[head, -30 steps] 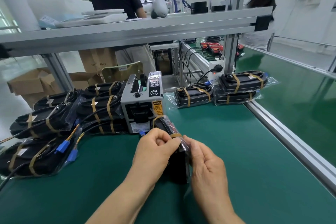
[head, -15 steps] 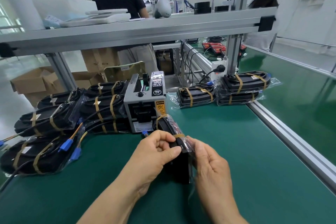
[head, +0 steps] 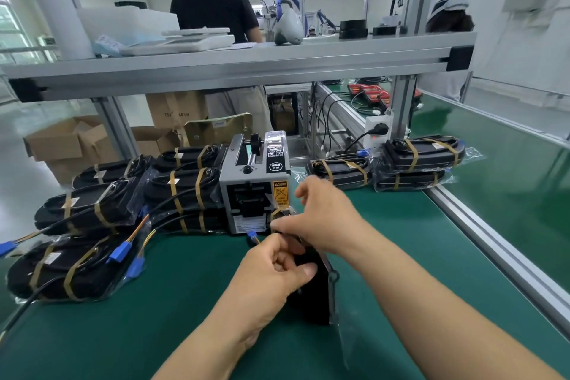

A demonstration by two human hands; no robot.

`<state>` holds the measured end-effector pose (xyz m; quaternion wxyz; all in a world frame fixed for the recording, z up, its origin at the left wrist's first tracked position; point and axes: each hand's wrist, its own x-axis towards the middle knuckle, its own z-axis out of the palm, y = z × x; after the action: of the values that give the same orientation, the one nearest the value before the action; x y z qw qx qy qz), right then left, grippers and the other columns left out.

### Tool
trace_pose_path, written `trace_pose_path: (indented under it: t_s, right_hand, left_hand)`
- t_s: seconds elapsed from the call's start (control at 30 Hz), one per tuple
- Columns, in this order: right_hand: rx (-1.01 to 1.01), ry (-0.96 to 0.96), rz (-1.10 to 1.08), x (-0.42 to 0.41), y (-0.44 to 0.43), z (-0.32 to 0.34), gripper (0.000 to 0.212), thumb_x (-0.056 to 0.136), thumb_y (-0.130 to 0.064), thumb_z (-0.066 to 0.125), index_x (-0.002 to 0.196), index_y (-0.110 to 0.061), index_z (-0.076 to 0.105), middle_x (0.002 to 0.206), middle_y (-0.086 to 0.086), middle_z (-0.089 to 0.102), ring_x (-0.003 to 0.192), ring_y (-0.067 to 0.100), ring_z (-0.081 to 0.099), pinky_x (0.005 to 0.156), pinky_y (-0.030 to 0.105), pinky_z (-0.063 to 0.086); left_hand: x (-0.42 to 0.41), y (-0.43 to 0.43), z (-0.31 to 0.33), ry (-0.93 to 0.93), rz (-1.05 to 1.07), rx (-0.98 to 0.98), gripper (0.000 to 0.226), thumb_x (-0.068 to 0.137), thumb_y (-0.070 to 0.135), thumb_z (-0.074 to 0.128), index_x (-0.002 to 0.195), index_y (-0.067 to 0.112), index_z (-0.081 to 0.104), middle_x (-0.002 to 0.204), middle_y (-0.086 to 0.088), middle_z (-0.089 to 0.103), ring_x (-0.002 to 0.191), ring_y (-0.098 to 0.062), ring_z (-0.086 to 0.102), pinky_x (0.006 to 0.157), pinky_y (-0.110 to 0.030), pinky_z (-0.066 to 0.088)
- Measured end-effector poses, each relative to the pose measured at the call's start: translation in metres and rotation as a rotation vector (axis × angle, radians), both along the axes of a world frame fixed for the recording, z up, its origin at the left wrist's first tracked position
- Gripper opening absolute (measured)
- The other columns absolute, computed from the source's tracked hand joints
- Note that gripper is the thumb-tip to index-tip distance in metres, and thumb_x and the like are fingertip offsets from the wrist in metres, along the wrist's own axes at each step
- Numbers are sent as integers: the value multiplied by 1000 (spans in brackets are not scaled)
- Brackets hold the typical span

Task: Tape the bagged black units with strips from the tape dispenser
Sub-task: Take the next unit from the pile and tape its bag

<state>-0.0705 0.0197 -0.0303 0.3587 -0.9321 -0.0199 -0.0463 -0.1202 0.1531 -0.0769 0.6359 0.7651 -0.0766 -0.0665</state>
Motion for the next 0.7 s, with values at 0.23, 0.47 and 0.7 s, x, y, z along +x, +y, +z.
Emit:
trace_pose_path:
  t_s: [0.23, 0.47, 0.7]
  right_hand:
    - [-170, -48, -51, 26, 9, -20, 19, 98, -29, 53, 84, -16, 52, 96, 8, 67, 92, 30, 61, 75, 35, 47]
    - [-2, -60, -192, 24, 8, -38, 31, 101, -32, 47, 73, -24, 40, 81, -1, 58, 78, 26, 52, 66, 35, 39]
    - [-6, -47, -193, 22, 3, -35, 29, 102, -33, 44, 75, -22, 42, 84, 1, 60, 77, 25, 53, 65, 35, 40]
  left_hand:
    - [0, 6, -2, 30, -5, 1, 20, 80, 12, 77, 94, 19, 65, 62, 12, 51, 59, -5, 46, 59, -16, 43]
    - [8, 18, 2, 57, -89, -24, 11, 74, 27, 78, 81, 29, 71, 69, 11, 59, 65, -5, 51, 66, -18, 47]
    - [95, 32, 4, 339, 522, -438, 15, 94, 20, 64, 82, 12, 69, 56, 6, 61, 46, -4, 48, 49, -18, 44]
